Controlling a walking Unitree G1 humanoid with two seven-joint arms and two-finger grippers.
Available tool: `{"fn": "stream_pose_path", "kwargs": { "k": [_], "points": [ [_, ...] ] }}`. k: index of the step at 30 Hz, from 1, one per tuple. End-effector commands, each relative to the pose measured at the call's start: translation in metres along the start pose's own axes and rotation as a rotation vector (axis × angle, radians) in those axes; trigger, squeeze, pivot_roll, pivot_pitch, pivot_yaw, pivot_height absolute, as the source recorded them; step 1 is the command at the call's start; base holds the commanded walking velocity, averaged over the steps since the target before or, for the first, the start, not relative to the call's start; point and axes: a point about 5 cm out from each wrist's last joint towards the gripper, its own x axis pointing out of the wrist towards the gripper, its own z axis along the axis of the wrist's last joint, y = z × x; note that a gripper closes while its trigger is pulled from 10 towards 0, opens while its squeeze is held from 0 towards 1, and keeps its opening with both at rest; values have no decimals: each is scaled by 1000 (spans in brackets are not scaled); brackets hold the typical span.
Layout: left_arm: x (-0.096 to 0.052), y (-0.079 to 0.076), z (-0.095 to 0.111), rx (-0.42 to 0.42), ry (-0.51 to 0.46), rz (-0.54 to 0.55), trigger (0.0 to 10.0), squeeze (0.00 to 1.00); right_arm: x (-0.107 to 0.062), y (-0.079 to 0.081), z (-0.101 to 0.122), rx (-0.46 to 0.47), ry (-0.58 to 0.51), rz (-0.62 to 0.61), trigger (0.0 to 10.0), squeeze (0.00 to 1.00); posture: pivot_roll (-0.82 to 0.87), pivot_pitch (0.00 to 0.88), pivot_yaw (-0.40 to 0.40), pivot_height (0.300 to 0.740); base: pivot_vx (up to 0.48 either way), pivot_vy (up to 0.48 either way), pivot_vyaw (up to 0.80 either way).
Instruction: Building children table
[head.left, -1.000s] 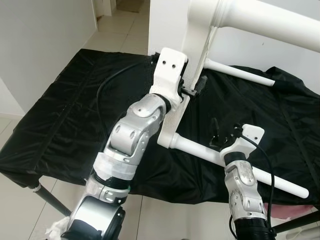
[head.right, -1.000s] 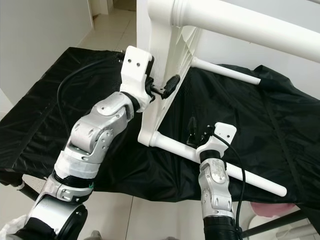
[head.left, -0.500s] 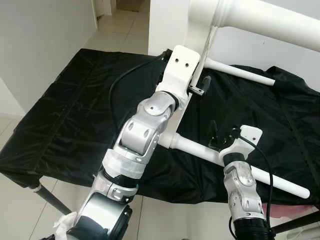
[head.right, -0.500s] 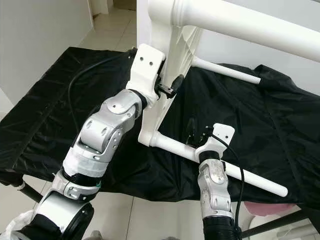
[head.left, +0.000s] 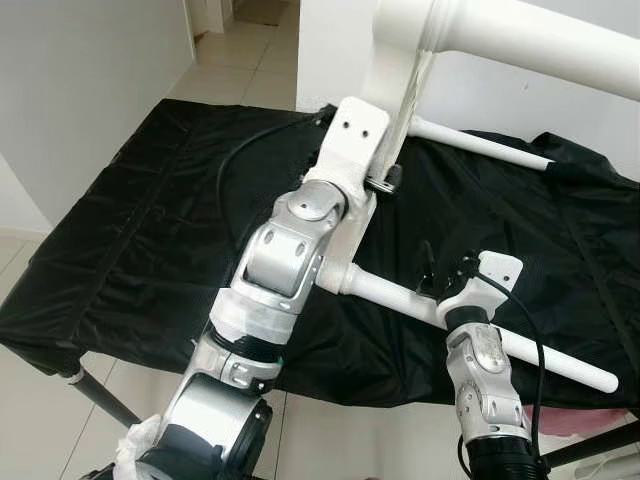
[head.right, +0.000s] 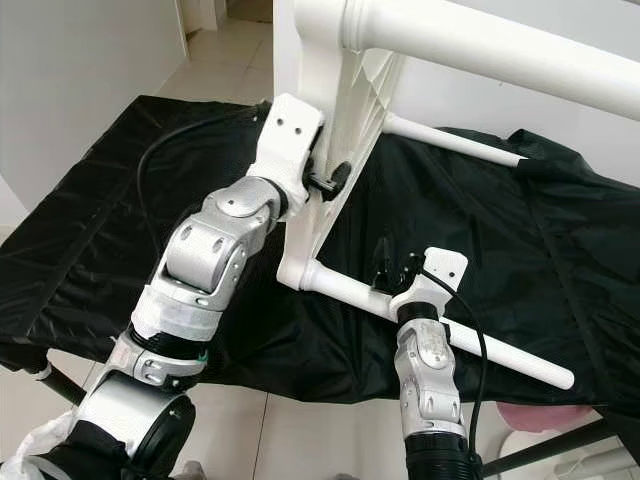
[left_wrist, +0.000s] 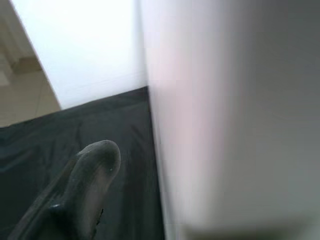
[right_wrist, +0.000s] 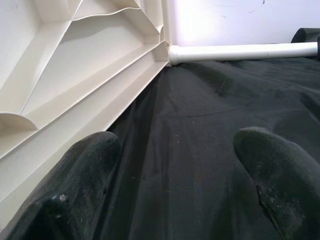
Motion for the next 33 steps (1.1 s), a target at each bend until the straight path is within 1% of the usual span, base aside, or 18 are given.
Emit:
{"fn": "stream_pose_path", "kwargs": {
  "k": [1,2,3,5,8,16,18,19,21,23,24,25,26,27,28,31,32,33],
  "points": [
    [1,4,3,-41,26,341,3843,0,0,-1,-3,-4,7,-11,10000,0,0,10,-25,740,0,0,0],
    [2,5,2,-53,28,353,0,0,0,-1,-3,-5,7,-13,10000,0,0,10,-24,740,0,0,0],
    [1,6,2,-67,27,371,0,0,1,-1,-3,-5,6,-14,10000,0,0,10,-24,740,0,0,0],
    [1,6,2,-67,27,371,0,0,1,-1,-3,-5,6,-14,10000,0,0,10,-24,740,0,0,0],
    [0,8,3,-90,3,398,0,0,1,-2,-3,-6,6,-16,10000,0,-1,12,-26,740,0,0,0],
    [-1,11,3,-105,-16,413,0,0,1,-2,-3,-8,5,-18,10000,0,-3,13,-24,740,0,0,0],
    [-4,22,1,-88,-34,445,0,0,0,-3,-3,-9,3,-21,10000,0,-4,18,-24,740,0,0,0],
    [-4,22,1,-88,-34,445,0,0,0,-3,-3,-9,3,-21,10000,0,-4,18,-24,740,0,0,0],
    [-9,36,-2,-42,-54,491,0,0,0,-4,-3,-11,3,-24,10000,0,-3,22,-24,740,0,0,0],
    [-10,39,-3,-29,-58,501,0,0,0,-4,-3,-11,3,-24,10000,0,0,26,-26,740,0,0,0],
    [-15,51,-8,-7,-54,535,0,0,0,-4,-3,-11,5,-25,10000,0,0,28,-27,740,0,0,0],
    [-15,51,-8,-7,-54,535,0,0,0,-4,-3,-11,5,-25,10000,0,0,28,-27,740,0,0,0],
    [-28,72,-14,18,-54,594,0,0,1,-5,-4,-14,8,-24,10000,0,1,29,-28,740,0,0,0],
    [-28,72,-14,18,-54,594,0,0,1,-5,-4,-14,8,-24,10000,0,1,29,-28,740,0,0,0],
    [-34,80,-16,25,-63,619,0,0,1,-5,-4,-15,9,-24,10000,0,5,31,-32,740,0,0,0],
    [-39,84,-16,29,-75,633,0,0,2,-6,-4,-17,10,-24,10000,0,11,33,-38,740,0,0,0],
    [-47,90,-18,30,-85,640,0,0,4,-6,-3,-20,9,-19,10000,0,12,34,-40,740,0,0,0],
    [-47,90,-18,30,-85,640,0,0,4,-6,-3,-20,9,-19,10000,0,12,34,-40,740,0,0,0]
  ]
}}
